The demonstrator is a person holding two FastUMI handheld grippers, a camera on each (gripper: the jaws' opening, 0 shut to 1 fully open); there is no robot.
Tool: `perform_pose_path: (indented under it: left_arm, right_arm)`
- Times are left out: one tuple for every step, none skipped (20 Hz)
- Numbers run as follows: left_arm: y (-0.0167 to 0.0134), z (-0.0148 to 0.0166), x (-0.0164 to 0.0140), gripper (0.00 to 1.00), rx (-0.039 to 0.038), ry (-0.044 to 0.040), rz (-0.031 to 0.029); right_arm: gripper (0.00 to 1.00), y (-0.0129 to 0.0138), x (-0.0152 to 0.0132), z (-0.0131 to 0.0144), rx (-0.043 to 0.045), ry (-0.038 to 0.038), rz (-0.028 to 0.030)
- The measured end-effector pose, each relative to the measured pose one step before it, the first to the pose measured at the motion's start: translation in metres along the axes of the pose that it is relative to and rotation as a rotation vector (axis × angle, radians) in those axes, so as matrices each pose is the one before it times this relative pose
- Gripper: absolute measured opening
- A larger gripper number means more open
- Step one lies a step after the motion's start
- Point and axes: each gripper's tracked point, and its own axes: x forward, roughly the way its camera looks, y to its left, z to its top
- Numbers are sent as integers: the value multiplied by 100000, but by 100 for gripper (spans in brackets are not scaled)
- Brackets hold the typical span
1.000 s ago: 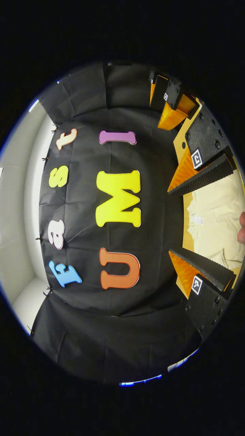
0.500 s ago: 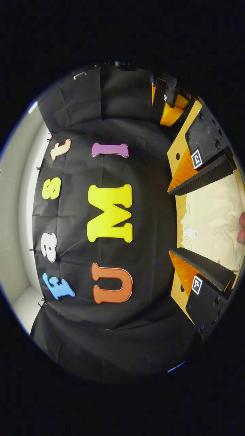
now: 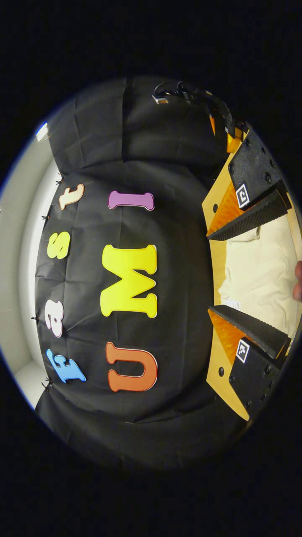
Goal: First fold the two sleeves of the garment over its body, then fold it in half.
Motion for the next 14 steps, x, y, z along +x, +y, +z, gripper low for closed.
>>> perform_pose_path:
  left_arm:
    - [-31, -147, 69, 98, 604, 351, 126]
    - [-147, -88, 145, 98, 271, 252, -95]
    - [-42, -109, -51, 98, 121, 303, -579]
    - [-234, 11, -84, 97, -143, -255, -672]
    - [-149, -49, -43, 97, -307, 4, -609]
    - [-21, -146, 136, 97, 130, 639, 191]
    - [169, -324, 59, 98, 592, 941, 708]
    - [259, -311, 64, 98, 778, 1255, 745]
    - [65, -130, -28, 98, 343, 428, 406]
    - [33, -232, -133, 98, 253, 667, 483]
    - [97, -190, -77, 98, 249, 795, 611]
    - [237, -273, -85, 98, 385, 873, 730]
    - [185, -306, -176, 97, 483, 948, 772]
    - [189, -295, 17, 98, 156, 929, 779]
  right_arm:
    - [95, -777, 554, -1273, 1145, 3524, 169]
    - [95, -732, 545, -1192, 1816, 3277, -89]
    - [94, -675, 664, -1059, 2195, 3725, 461]
    - [95, -762, 843, -1372, 1907, 4915, 27]
    - [95, -872, 798, -1166, 413, 4764, -610]
    - [95, -1022, 1086, -1317, -436, 3778, -1108]
    - [95, -680, 773, -1146, -1846, 3386, -296]
    - [95, -653, 714, -887, -1887, 2740, -625]
    - [94, -322, 755, -869, -716, 2570, 377]
    - [95, -43, 794, -723, 328, 2832, 331]
    - [95, -296, 690, -629, 233, 1772, -490]
    - [95, -422, 559, -505, 359, 1370, -554]
    - [95, -294, 529, -267, 481, 889, -448]
    - [95, -223, 324, -311, 78, 886, -420]
